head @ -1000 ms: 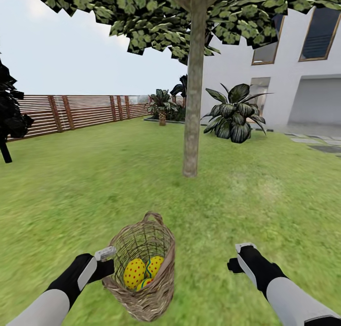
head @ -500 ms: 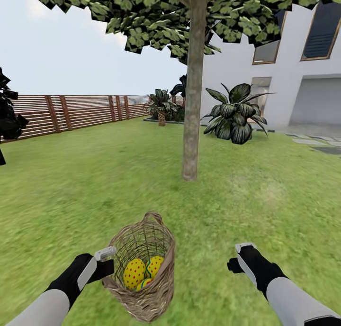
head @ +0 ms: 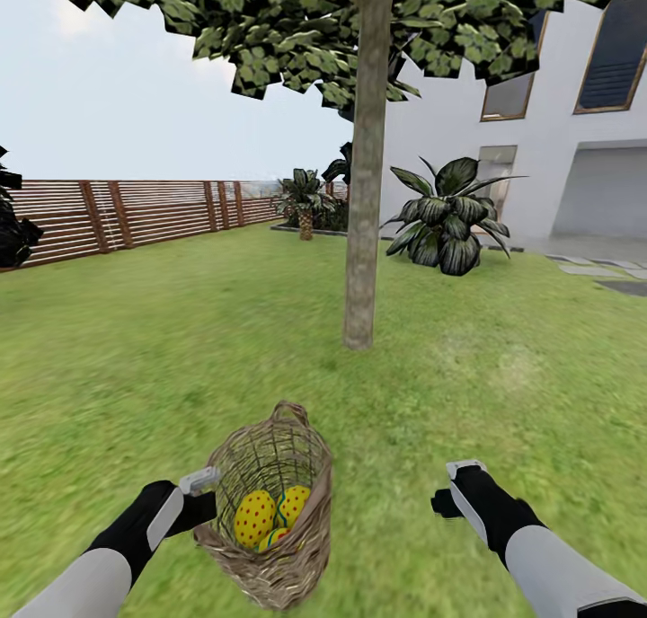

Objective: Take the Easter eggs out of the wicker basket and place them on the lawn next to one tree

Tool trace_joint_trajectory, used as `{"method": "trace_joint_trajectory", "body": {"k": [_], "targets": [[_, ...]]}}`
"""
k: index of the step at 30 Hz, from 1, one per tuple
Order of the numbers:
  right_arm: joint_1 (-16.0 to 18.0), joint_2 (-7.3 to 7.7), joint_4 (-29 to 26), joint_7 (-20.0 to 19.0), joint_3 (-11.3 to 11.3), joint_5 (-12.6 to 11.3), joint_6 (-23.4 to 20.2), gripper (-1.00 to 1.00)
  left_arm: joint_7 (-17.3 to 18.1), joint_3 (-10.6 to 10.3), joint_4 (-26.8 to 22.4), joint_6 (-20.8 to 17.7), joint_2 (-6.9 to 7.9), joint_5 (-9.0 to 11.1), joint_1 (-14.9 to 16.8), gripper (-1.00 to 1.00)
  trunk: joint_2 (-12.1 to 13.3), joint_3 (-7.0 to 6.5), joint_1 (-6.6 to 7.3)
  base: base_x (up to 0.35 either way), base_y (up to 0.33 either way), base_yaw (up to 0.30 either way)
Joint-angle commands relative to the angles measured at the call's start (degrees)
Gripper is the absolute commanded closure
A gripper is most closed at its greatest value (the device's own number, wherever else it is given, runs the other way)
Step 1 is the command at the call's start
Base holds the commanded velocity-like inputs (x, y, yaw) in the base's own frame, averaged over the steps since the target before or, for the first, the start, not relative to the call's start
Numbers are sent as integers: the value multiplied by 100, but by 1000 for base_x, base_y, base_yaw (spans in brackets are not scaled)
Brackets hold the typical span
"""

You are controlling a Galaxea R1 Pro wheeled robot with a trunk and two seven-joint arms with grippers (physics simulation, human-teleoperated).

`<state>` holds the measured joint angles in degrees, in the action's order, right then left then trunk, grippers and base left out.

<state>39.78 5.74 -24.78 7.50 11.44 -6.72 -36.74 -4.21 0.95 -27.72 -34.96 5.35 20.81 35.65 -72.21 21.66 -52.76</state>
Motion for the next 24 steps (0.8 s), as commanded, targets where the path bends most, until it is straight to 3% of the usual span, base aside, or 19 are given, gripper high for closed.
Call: {"method": "trace_joint_trajectory", "body": {"k": [1,24], "targets": [[3,6,-10,41,42,-59,-26,-100,-45,12,-14,-28,-1,99,3,100,-4,7,-4,330,-74,0],[3,-2,-10,41,43,-57,-22,-100,-31,19,-22,-34,17,104,3,100,-4,7,-4,330,-69,0]]}}
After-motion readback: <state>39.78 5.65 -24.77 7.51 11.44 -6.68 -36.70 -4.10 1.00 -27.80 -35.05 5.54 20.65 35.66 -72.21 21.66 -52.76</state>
